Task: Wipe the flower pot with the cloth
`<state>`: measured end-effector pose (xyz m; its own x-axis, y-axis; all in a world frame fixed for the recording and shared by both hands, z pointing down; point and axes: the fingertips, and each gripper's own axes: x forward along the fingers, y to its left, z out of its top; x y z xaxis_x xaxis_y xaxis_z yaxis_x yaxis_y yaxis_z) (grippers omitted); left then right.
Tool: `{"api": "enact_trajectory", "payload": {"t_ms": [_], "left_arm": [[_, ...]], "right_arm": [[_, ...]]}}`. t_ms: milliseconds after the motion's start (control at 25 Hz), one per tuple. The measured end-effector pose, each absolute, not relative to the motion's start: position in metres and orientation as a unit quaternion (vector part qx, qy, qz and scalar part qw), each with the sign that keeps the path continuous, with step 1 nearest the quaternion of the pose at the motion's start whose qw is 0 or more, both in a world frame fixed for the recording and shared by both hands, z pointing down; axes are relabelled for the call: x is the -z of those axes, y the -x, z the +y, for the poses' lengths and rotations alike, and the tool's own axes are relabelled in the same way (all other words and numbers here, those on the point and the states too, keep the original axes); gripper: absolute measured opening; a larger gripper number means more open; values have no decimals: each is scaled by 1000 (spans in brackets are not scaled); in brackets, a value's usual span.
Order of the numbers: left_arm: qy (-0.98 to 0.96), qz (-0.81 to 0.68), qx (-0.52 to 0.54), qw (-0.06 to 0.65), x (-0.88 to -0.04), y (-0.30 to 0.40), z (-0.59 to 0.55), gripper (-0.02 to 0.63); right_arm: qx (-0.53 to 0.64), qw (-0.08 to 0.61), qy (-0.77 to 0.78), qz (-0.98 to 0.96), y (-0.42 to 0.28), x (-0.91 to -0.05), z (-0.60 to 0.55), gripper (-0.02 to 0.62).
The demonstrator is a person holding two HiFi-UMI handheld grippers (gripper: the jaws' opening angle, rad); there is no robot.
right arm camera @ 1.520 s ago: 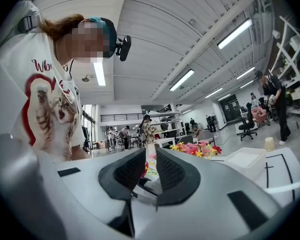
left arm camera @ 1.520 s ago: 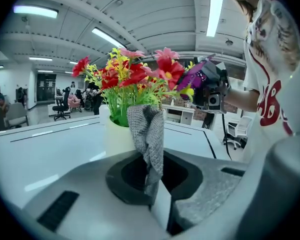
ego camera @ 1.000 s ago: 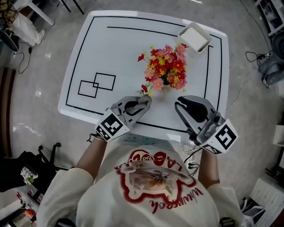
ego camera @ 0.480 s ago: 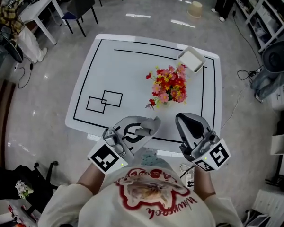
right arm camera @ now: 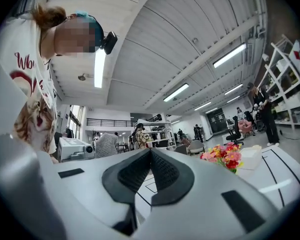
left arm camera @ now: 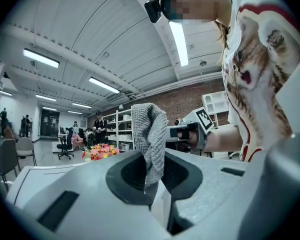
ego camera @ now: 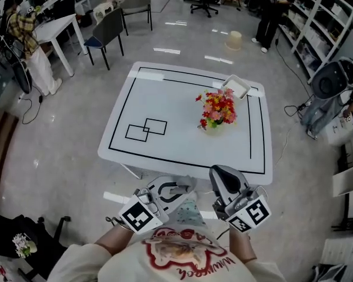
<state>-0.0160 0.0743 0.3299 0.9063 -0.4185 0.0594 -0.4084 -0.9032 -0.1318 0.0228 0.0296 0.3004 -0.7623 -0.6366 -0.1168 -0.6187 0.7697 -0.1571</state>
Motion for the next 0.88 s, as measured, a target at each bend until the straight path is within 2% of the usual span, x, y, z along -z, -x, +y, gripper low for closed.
{"api": "enact_trajectory", "payload": {"t_ms": [240,400,880], "left_arm": [[974,218,30,60,-322,37,134,32],[973,230,8,10,-323,44,165,32],[965,260,13,15,-306,35,210,32]], "right_arm": [[37,82,347,934,3,-293,105,0],[22,75,358,931,15,-287,145,0],[-33,59,380,923,13,-261,211,0]]}}
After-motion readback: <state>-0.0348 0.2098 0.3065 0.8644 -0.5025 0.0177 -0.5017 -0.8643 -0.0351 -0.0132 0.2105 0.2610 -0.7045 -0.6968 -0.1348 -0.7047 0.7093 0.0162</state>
